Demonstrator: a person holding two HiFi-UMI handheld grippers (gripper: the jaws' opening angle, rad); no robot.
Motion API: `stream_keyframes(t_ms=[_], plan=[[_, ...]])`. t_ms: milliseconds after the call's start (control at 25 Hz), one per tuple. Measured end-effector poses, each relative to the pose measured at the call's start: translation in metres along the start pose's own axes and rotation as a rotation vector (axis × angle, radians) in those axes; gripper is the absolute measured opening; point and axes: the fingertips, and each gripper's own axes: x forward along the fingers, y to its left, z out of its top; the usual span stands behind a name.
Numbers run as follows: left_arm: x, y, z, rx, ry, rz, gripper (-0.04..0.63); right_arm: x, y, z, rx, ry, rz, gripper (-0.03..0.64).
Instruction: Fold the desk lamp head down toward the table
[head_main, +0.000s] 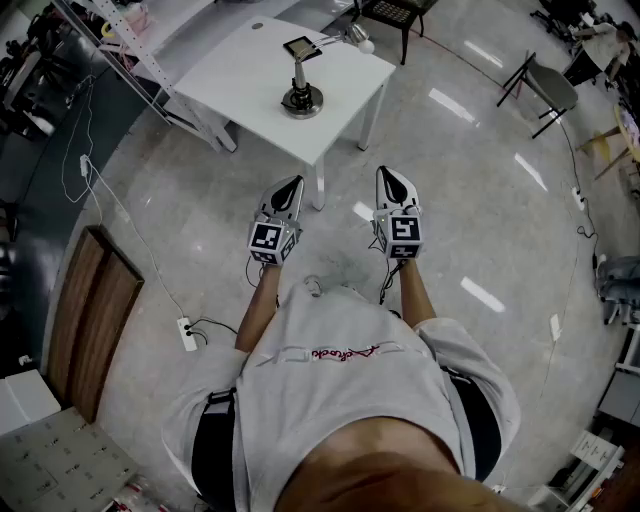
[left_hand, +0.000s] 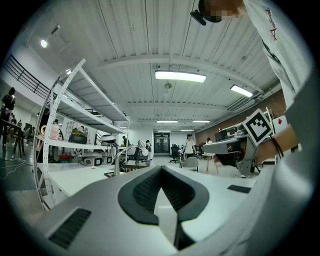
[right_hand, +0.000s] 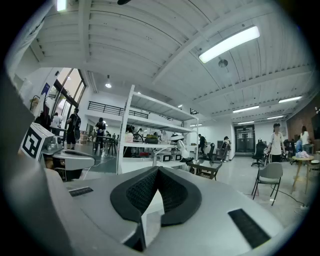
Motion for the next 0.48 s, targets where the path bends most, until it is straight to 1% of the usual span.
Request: stream_keyframes(t_ms=[200,480], plan=[[0.000,-0.009,-0.001,0.007,0.013,-0.003,0.026,-0.005,0.000,-0.001,0.003,0.003,0.011,0.003],[0.000,-0.014,0.000,0.002,0.000,0.027,0.026,-0.010,-0.006,-0.001,0.017,-0.015,0.031,0.002]])
